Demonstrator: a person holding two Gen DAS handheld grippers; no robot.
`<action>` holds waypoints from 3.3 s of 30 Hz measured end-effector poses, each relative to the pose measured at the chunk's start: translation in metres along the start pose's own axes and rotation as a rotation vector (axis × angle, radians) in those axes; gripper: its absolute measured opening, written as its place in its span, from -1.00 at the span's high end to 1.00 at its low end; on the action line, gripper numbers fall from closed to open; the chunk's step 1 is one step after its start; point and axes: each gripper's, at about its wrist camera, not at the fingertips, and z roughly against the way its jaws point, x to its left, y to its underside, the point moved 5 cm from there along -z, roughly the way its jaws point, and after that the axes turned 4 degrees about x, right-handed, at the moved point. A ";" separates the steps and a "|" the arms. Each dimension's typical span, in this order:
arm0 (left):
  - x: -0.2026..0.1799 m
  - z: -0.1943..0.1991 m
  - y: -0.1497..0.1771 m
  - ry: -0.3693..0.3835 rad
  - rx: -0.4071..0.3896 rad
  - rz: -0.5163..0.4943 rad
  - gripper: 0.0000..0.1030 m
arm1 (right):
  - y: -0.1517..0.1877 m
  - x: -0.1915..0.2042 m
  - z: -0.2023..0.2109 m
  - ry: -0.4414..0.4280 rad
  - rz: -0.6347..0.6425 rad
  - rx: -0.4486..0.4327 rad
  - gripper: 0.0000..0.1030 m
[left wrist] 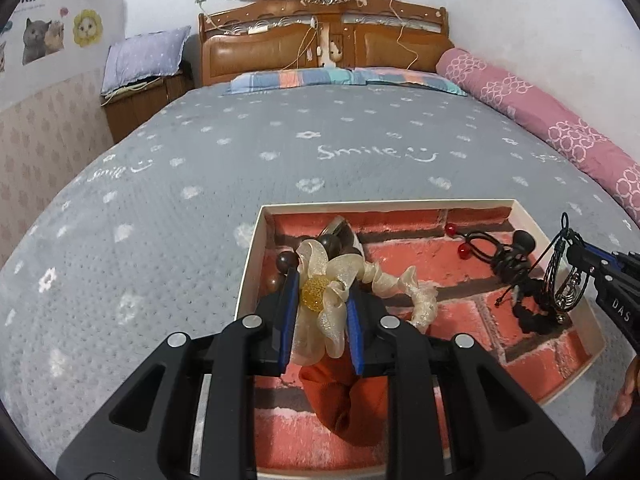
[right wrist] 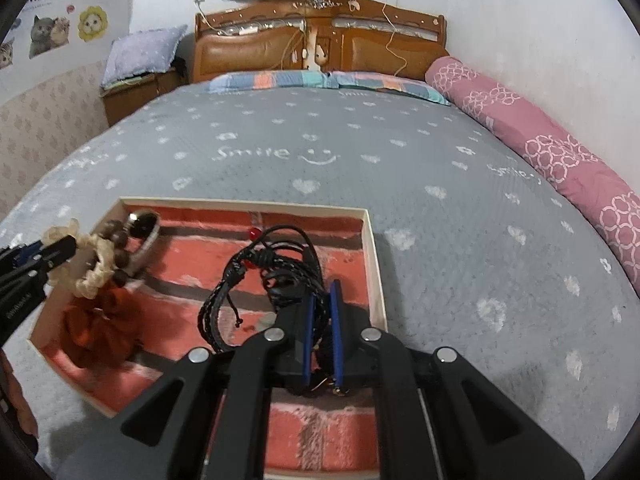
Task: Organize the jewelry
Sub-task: 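Carry the flower scrunchie and leather bracelet into the tray and release both, then move the left tool to the red string bracelet while the right tool approaches the brown pendant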
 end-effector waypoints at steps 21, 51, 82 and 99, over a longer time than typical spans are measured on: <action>0.012 -0.038 0.005 -0.029 0.091 0.014 0.30 | 0.009 0.006 -0.042 -0.001 0.018 0.128 0.80; 0.014 0.177 0.082 -0.084 -0.016 0.055 -0.90 | 0.087 -0.038 0.156 -0.048 0.021 0.014 -0.85; -0.080 0.230 0.291 0.142 0.170 0.059 -0.90 | 0.270 -0.110 0.204 0.082 -0.012 0.113 -0.85; -0.092 0.219 0.293 0.142 0.191 -0.003 -0.49 | 0.271 -0.105 0.188 0.001 -0.028 0.157 -0.15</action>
